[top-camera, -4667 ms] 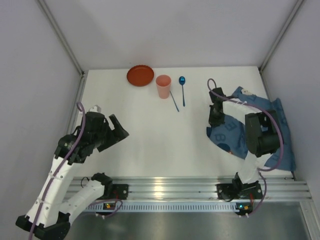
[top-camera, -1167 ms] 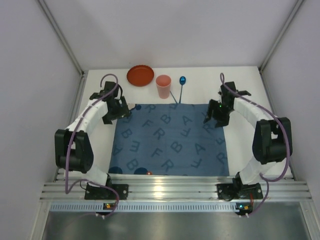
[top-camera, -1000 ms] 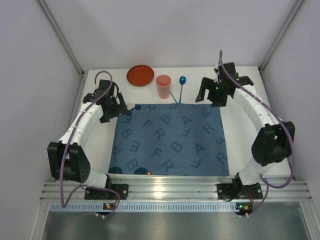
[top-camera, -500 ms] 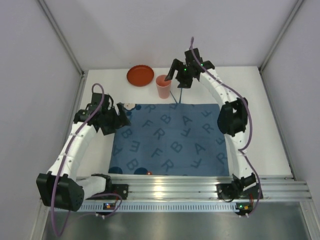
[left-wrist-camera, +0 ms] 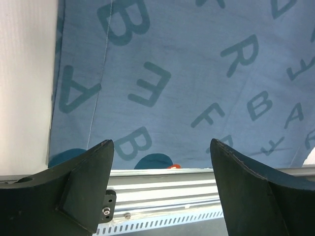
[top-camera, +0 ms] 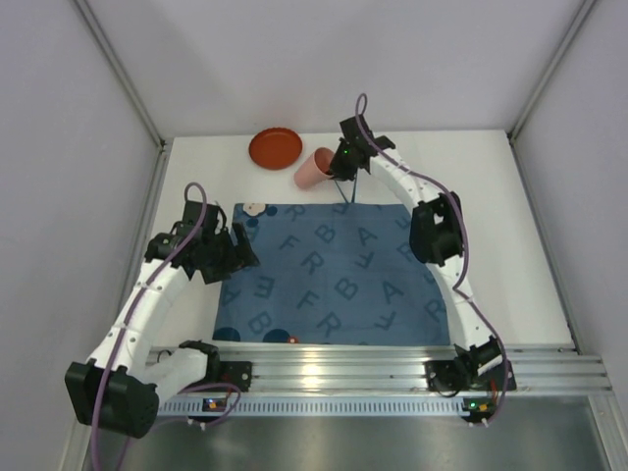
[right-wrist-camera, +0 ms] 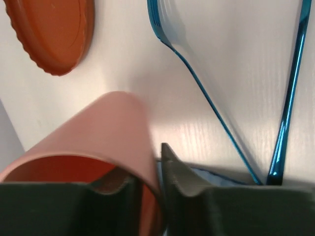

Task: Set the dinner table for one person

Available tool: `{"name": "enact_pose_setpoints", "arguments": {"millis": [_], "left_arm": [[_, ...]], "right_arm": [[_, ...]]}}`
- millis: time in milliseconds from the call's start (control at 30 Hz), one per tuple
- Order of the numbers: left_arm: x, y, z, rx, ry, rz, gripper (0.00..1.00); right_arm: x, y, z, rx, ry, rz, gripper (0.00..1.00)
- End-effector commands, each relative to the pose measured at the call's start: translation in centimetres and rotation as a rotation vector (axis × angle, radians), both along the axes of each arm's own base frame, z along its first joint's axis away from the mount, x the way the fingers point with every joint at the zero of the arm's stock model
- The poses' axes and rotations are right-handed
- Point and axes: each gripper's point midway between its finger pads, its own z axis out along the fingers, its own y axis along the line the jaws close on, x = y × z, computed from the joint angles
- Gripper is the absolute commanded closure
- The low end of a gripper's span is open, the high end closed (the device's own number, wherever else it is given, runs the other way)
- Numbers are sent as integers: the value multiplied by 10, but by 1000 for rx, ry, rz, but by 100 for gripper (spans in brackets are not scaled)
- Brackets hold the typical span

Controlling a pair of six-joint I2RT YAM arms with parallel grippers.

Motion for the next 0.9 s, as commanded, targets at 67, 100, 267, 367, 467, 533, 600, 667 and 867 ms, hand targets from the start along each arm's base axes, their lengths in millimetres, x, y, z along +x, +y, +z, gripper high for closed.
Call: {"name": "enact_pose_setpoints", "arguments": {"millis": [67,100,267,367,467,533,600,667,867], "left_arm": [[11,3,7,8,-28,55,16],[16,2,8,3,-34,62,16],[55,-3,11,16,-39,72,16],[81,-11,14,16,-29,55,16],[109,-18,18,45,-44,34,17],[123,-22,16,47,-46,26,17],[141,-35,14,41,-42,7,17],[159,-53,13,35,-43,-20,18],[206,-108,39,13,-112,-70,18]], "right_arm": [[17,-9,68,26,-158,-1,100],[16,-13,79,35,-173,16,100],[3,-100,167,-36,-284,-9,100],[-33,-168,174,-213,-251,-33,100],[-90,-220,122,-377,-93,-17,100],[-116,-242,122,-432,-91,-34,100],[-141,-251,84,-460,-23,-24,100],[-164,-256,61,-444,17,-30,100],[-169,-246,30,-371,3,-24,100]]}}
